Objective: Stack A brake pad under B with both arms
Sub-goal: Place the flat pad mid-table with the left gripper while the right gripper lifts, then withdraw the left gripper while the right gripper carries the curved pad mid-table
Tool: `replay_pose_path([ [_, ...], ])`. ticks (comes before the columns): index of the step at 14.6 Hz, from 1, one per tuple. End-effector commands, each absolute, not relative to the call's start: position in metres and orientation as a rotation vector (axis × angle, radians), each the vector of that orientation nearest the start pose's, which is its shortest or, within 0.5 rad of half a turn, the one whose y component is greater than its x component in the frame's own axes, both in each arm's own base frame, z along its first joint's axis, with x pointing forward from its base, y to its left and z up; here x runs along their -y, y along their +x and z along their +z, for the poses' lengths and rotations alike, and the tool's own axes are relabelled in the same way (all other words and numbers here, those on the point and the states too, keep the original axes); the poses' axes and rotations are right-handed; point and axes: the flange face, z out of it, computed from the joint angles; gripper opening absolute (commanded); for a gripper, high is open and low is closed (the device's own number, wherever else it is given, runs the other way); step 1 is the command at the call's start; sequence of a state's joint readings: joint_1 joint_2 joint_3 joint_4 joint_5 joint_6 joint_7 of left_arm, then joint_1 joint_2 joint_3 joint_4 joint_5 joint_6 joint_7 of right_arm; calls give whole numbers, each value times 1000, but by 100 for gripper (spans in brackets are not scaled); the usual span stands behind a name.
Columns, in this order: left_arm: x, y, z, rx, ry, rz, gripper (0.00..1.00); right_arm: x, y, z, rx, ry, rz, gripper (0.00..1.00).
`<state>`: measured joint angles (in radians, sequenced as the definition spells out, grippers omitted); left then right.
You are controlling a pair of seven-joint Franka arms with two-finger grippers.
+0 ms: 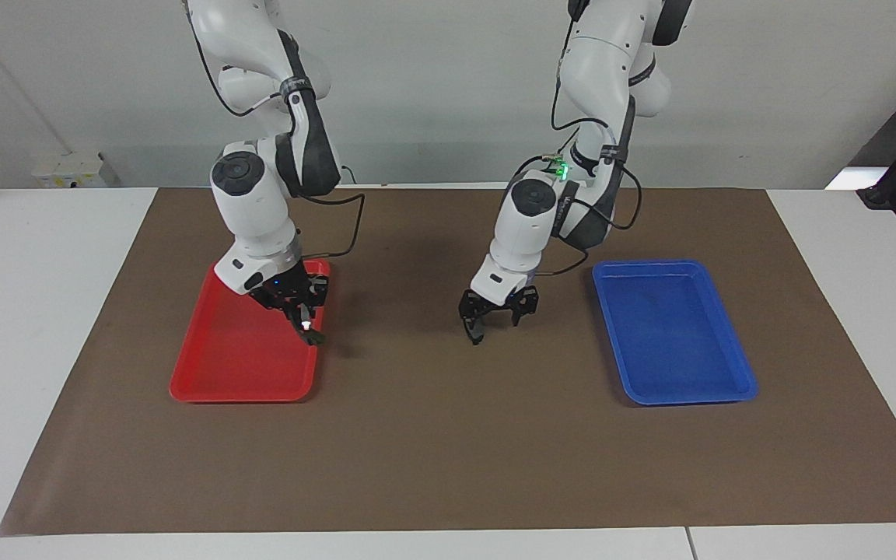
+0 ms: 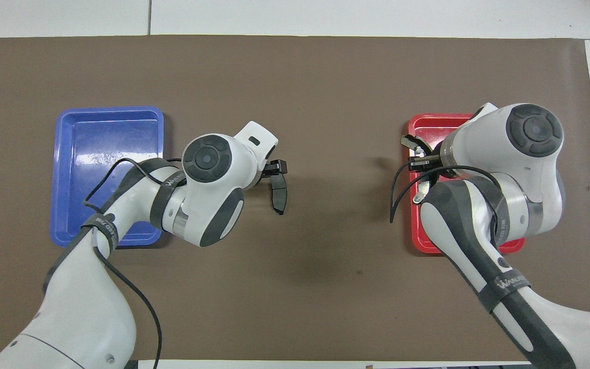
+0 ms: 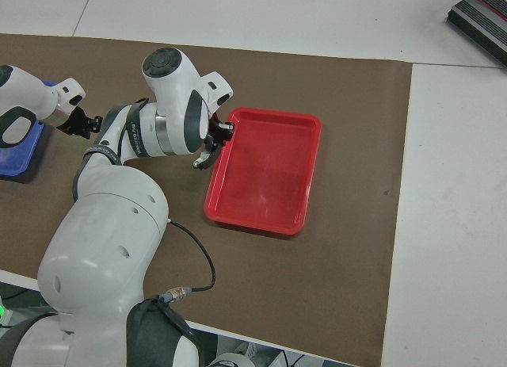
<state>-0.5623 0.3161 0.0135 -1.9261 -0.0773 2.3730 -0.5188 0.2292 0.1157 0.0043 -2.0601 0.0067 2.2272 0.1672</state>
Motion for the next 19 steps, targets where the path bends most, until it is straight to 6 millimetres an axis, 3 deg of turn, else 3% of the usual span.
replay_pose_path([
  [1,252,557,391,-85,-3230,-95,100,-197,558,395,43,-3098,-94,0],
  [5,132,586,441,-245,-3206,11,100,-297,551,381,-20,-3100,-77,0],
  [8,61,591,475,-330,-3202,64,100,-368,561,369,-62,-3116,-67,0],
  [10,26,589,496,-408,-3196,51,100,-391,556,355,-73,-3116,-77,0],
  [13,-6,574,529,-444,-3172,46,100,-411,549,343,-23,-3093,-128,0],
  [16,-8,568,569,-455,-3149,76,100,-409,547,327,25,-3110,-157,0],
  [19,-8,563,582,-455,-3151,100,100,-415,542,322,87,-3121,-166,0],
])
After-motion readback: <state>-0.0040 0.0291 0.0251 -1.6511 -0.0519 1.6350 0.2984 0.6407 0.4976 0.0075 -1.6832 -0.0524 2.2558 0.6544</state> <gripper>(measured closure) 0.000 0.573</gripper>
